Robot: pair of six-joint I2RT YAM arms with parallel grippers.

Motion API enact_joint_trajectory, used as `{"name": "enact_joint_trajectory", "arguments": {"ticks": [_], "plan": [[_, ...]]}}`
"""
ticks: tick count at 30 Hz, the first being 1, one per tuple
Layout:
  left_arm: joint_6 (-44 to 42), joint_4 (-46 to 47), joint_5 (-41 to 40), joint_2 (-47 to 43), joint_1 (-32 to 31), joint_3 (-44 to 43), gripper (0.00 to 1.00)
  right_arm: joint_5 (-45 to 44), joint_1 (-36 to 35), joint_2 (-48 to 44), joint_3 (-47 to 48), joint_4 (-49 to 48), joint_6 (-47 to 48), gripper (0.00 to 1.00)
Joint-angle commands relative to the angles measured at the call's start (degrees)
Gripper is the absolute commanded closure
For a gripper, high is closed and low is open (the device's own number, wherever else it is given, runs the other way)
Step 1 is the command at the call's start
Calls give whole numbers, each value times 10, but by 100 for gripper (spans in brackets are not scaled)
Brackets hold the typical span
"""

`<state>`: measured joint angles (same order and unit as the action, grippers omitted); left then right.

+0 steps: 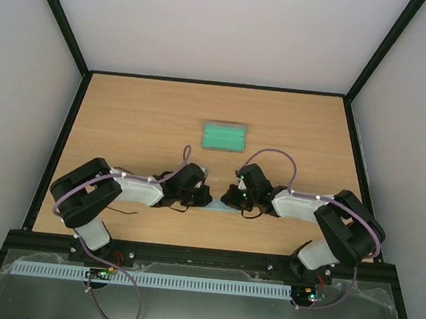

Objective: Organize the sunglasses
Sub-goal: Adjust the glasses cleaning cloth at the center of the board.

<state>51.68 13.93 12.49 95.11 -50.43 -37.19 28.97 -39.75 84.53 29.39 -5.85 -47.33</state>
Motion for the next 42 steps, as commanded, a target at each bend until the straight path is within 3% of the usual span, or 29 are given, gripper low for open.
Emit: {"name": "enact_joint_trajectory", "arguments": {"ticks": [1, 9, 26, 42], "plan": [[-2, -20, -12, -36, 3, 8, 97, -15, 1, -31, -1, 15, 11, 97], [-18, -68, -33, -74, 11, -1, 97, -47, 2, -78, 9, 68, 24, 96], [-16, -33, -28, -33, 21, 32, 98, -49, 18, -17, -24, 32, 29, 96], [-23, -94, -50, -101, 22, 16, 96, -104, 20, -110, -13, 115, 40, 90]]}}
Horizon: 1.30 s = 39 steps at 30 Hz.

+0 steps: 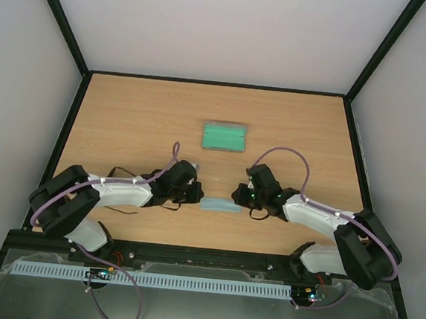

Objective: Organize the sunglasses
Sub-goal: Adjust the glasses cleaning cloth at the center of the board.

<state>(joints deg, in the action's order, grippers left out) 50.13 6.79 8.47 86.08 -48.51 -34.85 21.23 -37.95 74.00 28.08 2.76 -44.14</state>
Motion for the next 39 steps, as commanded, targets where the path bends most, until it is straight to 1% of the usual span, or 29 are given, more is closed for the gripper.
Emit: {"name": "enact_joint_trajectory", "arguments": {"ticks": [1, 10, 13, 17, 19, 22, 24, 28, 30, 32, 34, 36, 39], "plan": [[-7, -21, -9, -10, 3, -5, 96, -27, 2, -2, -4, 28, 9, 90], [1, 19, 0, 26, 3, 20, 97, -32, 3, 48, -18, 4, 5, 91], [2, 28, 2, 37, 3, 24, 97, -34, 3, 51, -15, 6, 7, 91], [3, 13, -6, 16, 3, 24, 97, -37, 3, 16, -6, 26, 9, 90], [3, -8, -13, -3, 3, 20, 95, -48, 3, -17, 5, 55, 12, 87], [0, -44, -22, -32, 3, 13, 90, -78, 3, -67, 26, 110, 19, 81], [-2, -65, -24, -45, 2, 7, 84, -94, 3, -84, 33, 142, 23, 79], [-6, -98, -25, -49, -1, -1, 66, -105, 3, -81, 30, 180, 29, 78], [-10, -125, -29, -39, -8, -9, 61, -111, 3, -74, 23, 191, 28, 78], [-16, -152, -39, -27, -20, -22, 59, -116, 1, -73, 19, 198, 25, 78], [-16, -170, -48, -14, -32, -31, 58, -111, -1, -69, 18, 196, 21, 74], [-12, -176, -56, -6, -42, -35, 56, -113, -3, -61, 24, 197, 20, 71], [-5, -170, -59, 0, -52, -37, 56, -117, -10, -53, 28, 197, 20, 70]]}}
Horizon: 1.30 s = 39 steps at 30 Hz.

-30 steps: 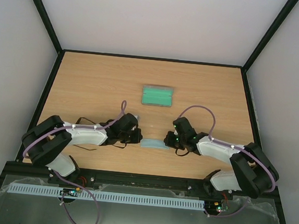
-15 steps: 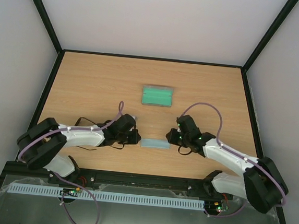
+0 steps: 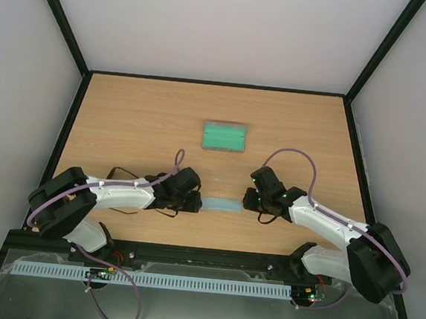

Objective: Organize the sunglasses
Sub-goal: Adjust the glasses cleaning cloth at the center of the board, then pick up the glasses cleaning cloth from the center of the board.

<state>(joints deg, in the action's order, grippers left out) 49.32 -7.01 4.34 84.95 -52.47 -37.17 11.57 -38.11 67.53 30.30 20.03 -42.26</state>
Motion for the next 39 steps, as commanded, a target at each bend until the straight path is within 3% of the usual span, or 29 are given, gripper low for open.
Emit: {"name": "enact_joint_trajectory", "arguments": {"ticks": [1, 20, 39], "plan": [[5, -32, -20, 13, -14, -15, 55, -21, -10, 16, 7, 24, 0, 70], [9, -6, -18, 58, -28, -38, 57, -27, -64, 73, -2, -22, -30, 70], [11, 24, -4, 86, -28, -29, 70, -25, -65, 98, -13, -43, -33, 79]]}}
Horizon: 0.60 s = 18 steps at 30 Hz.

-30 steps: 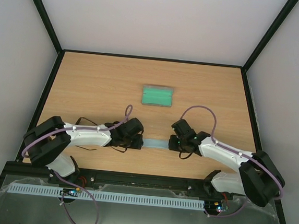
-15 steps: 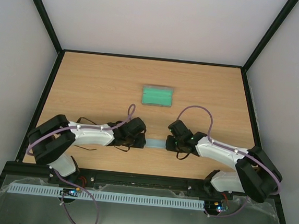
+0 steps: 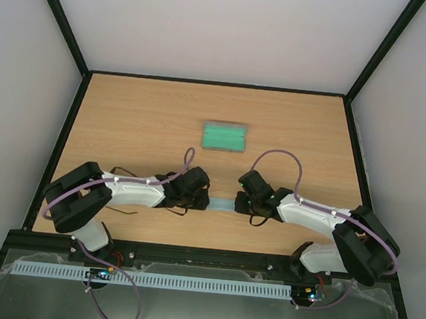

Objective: Organize the sunglasses
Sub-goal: Pick up the glasses cleaning cloth from the center of the board.

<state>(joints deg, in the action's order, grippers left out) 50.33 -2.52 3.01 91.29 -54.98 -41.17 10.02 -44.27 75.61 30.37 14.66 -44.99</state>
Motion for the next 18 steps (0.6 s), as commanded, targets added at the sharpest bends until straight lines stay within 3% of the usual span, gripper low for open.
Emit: {"name": "enact_joint_trajectory", "arguments": {"ticks": [1, 10, 18], "plan": [[1, -19, 11, 23, -3, 11, 72, -8, -3, 19, -16, 7, -6, 82], [4, -8, 15, 28, -3, 19, 88, 3, -4, 21, -29, -12, -11, 98], [5, -15, 9, 19, -2, 10, 95, -10, -4, -6, -13, 2, -15, 99]]}}
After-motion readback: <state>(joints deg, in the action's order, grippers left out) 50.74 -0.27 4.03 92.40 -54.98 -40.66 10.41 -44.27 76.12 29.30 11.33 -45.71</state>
